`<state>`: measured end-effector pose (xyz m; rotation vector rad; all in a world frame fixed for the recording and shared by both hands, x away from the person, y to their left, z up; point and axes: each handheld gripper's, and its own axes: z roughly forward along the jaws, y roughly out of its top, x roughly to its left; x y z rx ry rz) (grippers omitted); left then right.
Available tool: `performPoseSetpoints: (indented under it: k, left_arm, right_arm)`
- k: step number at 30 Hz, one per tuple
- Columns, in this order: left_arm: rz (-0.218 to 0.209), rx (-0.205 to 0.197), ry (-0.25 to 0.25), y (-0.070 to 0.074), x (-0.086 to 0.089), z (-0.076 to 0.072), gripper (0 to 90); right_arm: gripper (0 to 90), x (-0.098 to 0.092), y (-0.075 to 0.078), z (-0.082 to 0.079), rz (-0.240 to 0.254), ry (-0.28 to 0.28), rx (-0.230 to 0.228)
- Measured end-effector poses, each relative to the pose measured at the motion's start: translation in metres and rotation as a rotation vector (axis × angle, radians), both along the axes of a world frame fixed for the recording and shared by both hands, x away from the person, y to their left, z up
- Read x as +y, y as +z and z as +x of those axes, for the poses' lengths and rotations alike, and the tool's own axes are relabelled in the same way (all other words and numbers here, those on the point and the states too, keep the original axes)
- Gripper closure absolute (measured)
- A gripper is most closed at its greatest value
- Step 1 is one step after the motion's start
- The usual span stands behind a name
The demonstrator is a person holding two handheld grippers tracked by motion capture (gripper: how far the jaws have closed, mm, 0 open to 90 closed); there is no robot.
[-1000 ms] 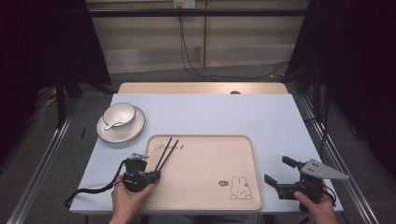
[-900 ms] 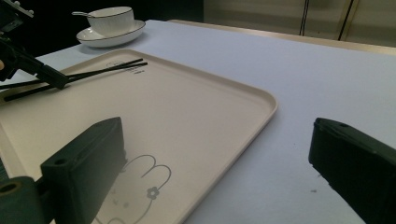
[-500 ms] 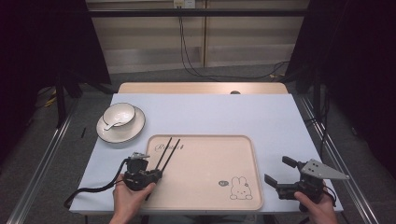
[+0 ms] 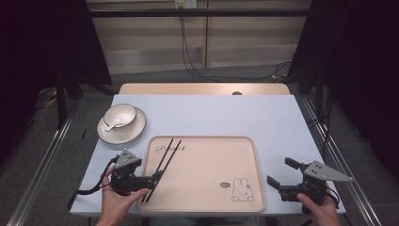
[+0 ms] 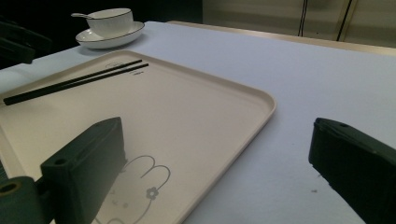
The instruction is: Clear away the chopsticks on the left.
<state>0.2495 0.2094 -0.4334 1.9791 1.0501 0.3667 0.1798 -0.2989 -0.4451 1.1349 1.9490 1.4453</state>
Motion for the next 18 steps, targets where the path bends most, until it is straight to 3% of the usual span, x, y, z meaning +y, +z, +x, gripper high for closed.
performPoseSetpoints:
  k: [2,3,4,5,6,7,9,10,11,12,14,16,18]
  left_arm:
    - [-0.062,-0.003,-0.018,0.001,0.011,-0.002,7.0]
    - [-0.065,0.007,-0.020,0.001,0.015,-0.002,5.7]
    - [-0.019,-0.006,-0.021,0.001,0.020,-0.005,4.0]
    - [-0.025,-0.023,-0.024,0.002,0.024,-0.007,3.3]
    - [-0.075,-0.027,-0.037,0.002,0.033,-0.009,4.4]
    - [-0.074,-0.029,-0.053,0.003,0.039,-0.011,3.1]
    - [-0.061,-0.095,-0.005,0.005,0.048,-0.015,3.1]
    - [-0.111,-0.097,0.001,0.005,0.055,-0.016,3.3]
    - [-0.122,-0.099,0.008,0.004,0.061,-0.016,2.7]
    - [-0.106,-0.121,0.024,0.004,0.065,-0.017,2.3]
    - [-0.161,-0.131,0.026,-0.001,0.074,-0.018,2.2]
    - [-0.163,-0.129,0.017,-0.005,0.079,-0.017,2.2]
    - [-0.150,-0.146,0.048,-0.005,0.081,-0.016,2.1]
  right_arm:
    - [3.7,0.000,0.000,0.000,-0.002,-0.003,-0.004]
    - [3.7,0.000,0.000,0.000,-0.001,-0.003,-0.005]
    - [3.7,0.000,0.000,0.000,-0.005,-0.005,-0.007]
    - [3.7,0.000,0.000,0.000,-0.004,-0.005,-0.010]
    - [3.7,0.000,0.000,0.000,-0.003,-0.005,-0.008]
    - [3.7,0.000,0.001,0.000,0.001,-0.006,-0.008]
    - [3.7,-0.001,0.000,0.000,-0.001,-0.009,-0.010]
    - [3.7,-0.001,0.000,0.000,-0.002,-0.010,-0.011]
    - [3.7,-0.001,0.001,0.000,-0.001,-0.010,-0.013]
    - [3.7,-0.001,0.001,0.000,0.000,-0.009,-0.012]
    - [3.7,-0.001,0.001,0.000,0.003,-0.003,-0.012]
    - [3.7,-0.001,0.001,0.000,0.005,-0.012,-0.011]
    - [3.7,-0.002,0.000,0.000,-0.004,-0.011,-0.012]
